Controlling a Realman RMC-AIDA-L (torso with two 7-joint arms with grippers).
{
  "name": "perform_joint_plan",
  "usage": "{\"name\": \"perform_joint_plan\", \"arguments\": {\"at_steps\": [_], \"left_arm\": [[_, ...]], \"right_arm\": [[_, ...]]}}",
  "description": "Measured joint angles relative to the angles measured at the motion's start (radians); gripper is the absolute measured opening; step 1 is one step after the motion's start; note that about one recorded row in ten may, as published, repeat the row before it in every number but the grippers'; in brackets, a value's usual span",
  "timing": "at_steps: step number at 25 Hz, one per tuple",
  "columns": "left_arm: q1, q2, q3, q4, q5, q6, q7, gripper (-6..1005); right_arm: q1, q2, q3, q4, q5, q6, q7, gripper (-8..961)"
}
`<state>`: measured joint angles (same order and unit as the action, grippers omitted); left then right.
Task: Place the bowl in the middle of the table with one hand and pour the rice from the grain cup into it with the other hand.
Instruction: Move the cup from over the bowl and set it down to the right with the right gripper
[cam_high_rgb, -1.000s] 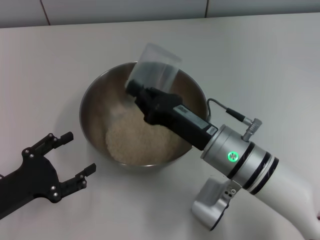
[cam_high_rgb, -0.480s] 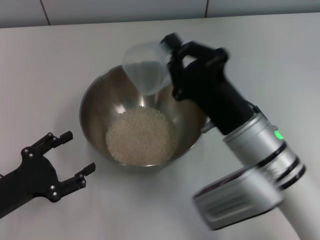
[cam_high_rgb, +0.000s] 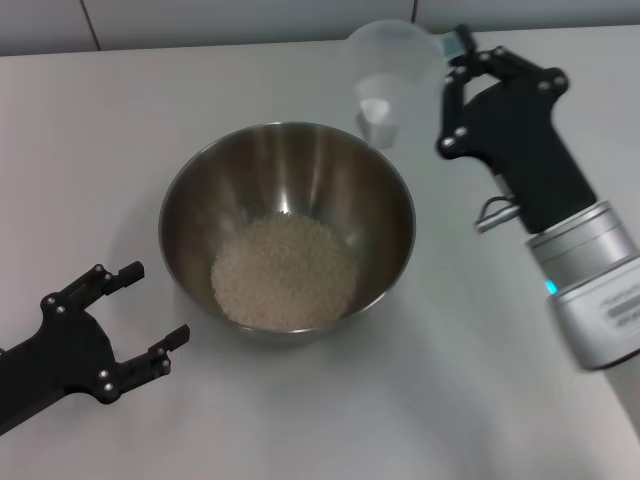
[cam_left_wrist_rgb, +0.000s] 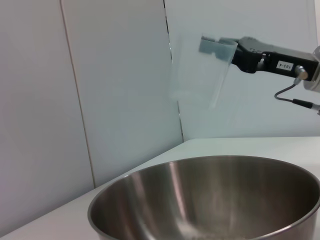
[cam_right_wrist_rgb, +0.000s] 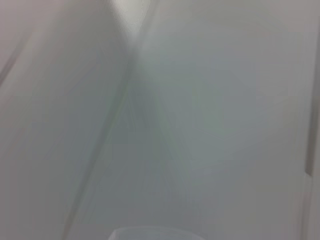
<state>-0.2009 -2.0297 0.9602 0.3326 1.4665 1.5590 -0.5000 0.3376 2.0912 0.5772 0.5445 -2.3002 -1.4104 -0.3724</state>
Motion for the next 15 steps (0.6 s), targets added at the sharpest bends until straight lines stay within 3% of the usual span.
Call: {"name": "perform_joint_plan", "arguments": {"at_steps": [2, 7, 15], "left_arm": [[0.000, -0.001, -0.001, -0.001, 0.000, -0.001, 0.000, 827], [0.000, -0.001, -0.004, 0.000, 0.000, -0.002, 0.000, 827], [0.000, -0.003, -0.003, 0.000, 0.000, -0.002, 0.000, 827]], "right_arm": [[0.001, 0.000, 0.057, -0.066, 0.008, 0.000, 0.132, 17], [0.035, 0.000, 0.087, -0.206, 0.088, 0.028, 0.275, 17], [0.074, -0.003, 0.088, -0.279, 0.113, 0.206, 0.325, 17]]}}
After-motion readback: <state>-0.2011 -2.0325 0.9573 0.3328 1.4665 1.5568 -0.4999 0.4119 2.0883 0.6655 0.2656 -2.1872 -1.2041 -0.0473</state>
